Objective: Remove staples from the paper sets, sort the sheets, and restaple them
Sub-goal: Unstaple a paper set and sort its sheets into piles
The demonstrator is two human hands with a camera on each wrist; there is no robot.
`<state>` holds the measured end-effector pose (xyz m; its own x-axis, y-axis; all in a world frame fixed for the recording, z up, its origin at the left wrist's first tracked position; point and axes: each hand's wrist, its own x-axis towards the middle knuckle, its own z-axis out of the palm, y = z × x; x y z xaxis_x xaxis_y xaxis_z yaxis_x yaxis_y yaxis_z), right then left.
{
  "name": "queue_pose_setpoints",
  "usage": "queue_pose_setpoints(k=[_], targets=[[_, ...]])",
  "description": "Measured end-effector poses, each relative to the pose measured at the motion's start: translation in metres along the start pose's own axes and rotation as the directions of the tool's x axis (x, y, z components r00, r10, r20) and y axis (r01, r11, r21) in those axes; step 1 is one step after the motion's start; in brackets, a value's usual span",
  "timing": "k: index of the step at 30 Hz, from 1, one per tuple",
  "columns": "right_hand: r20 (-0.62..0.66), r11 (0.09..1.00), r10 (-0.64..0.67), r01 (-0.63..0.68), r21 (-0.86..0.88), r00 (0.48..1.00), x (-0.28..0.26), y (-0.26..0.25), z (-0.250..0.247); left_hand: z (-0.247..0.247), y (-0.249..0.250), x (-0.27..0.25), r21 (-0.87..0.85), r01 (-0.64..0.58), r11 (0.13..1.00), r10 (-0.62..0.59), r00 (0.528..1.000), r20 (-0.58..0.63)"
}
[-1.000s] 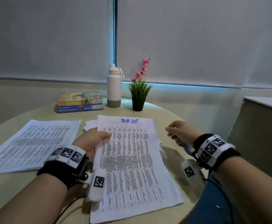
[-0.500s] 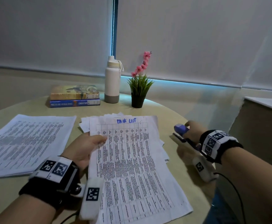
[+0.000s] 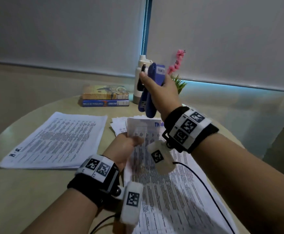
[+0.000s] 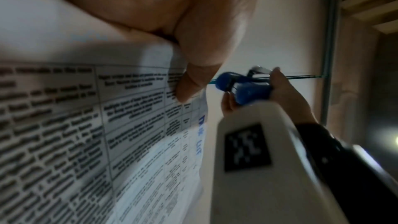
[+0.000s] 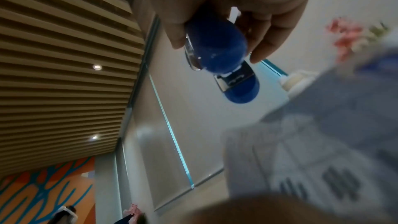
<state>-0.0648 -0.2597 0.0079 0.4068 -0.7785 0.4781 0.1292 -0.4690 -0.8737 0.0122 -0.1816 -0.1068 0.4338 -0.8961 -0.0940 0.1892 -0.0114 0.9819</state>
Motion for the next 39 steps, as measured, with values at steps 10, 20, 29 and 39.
queue_pose_setpoints(k=[10,20,29,39], targets=[[0.076,0.995,0.088,-0.084,-0.060,0.993,-0.008,0.026,0.022,0.002,-0.004,0.002,0.011,-0.061,0.998,0.061,0.998,0.025],[0.006,0.996,-0.076,0.076,-0.041,0.997,-0.018,0.031,0.031,0.003,0.002,-0.007,0.017,-0.089,0.996,0.088,0.994,0.065],[0.046,0.998,-0.031,0.033,-0.046,0.998,-0.017,0.031,0.030,0.003,0.003,-0.010,0.046,-0.071,0.996,0.067,0.994,0.090],[-0.183,0.885,0.275,-0.175,0.432,0.944,0.020,0.030,-0.098,-0.003,0.005,-0.005,0.047,-0.027,0.999,0.024,0.997,0.068]])
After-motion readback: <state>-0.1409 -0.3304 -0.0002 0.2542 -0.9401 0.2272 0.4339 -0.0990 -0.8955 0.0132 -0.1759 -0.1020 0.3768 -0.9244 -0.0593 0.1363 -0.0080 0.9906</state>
